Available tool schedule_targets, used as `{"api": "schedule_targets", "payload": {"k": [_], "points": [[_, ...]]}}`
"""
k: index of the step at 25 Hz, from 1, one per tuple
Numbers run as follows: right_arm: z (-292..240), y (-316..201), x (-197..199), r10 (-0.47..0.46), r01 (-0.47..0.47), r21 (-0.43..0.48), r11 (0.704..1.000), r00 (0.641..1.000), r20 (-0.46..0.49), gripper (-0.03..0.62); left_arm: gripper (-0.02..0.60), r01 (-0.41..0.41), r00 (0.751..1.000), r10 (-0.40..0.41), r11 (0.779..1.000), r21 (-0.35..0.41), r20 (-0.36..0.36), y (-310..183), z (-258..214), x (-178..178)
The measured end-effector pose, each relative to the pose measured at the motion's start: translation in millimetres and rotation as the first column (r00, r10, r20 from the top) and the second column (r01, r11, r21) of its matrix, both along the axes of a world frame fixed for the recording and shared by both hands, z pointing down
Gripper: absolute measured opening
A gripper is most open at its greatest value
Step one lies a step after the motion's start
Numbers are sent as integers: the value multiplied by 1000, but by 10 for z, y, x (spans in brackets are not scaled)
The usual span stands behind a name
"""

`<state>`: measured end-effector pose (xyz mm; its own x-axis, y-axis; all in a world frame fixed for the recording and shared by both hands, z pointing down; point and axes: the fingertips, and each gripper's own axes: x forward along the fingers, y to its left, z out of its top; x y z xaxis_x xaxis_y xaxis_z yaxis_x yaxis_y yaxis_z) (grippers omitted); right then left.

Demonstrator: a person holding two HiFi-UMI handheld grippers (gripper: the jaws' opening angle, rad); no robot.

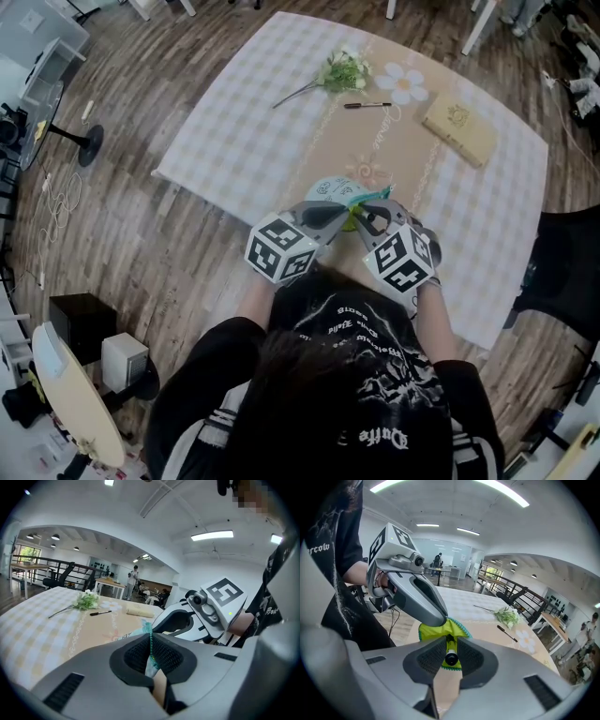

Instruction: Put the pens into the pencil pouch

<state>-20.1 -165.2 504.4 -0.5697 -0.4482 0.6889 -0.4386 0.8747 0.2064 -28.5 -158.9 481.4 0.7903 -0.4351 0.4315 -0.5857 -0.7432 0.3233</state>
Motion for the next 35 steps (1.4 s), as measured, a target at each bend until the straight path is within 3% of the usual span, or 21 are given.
{"api": "schedule_targets", "payload": {"k": [5, 10, 15, 25, 35], "points": [[-1, -19, -43, -7, 7, -11, 1000, 1000, 18, 80, 29, -31, 999, 30, 999, -22, -42, 37, -57, 25], [-16, -64, -71, 4, -4, 14, 1000, 1000, 29, 87, 29, -7, 998, 5, 999, -32, -67, -3, -78, -44], [-100, -114, -65, 31, -33, 18, 999, 996, 82, 187, 29, 54, 996, -57, 998, -34, -73, -100, -94, -164], [-322, -397, 167, 122, -130, 28, 991, 974, 193, 196, 29, 177, 981, -178, 984, -11, -76, -313, -188, -435], [-494, -1022, 454, 169, -188, 86, 978, 967, 191, 169, 29, 326, 945, -326, 943, 62, -6, -507, -312, -890]]}}
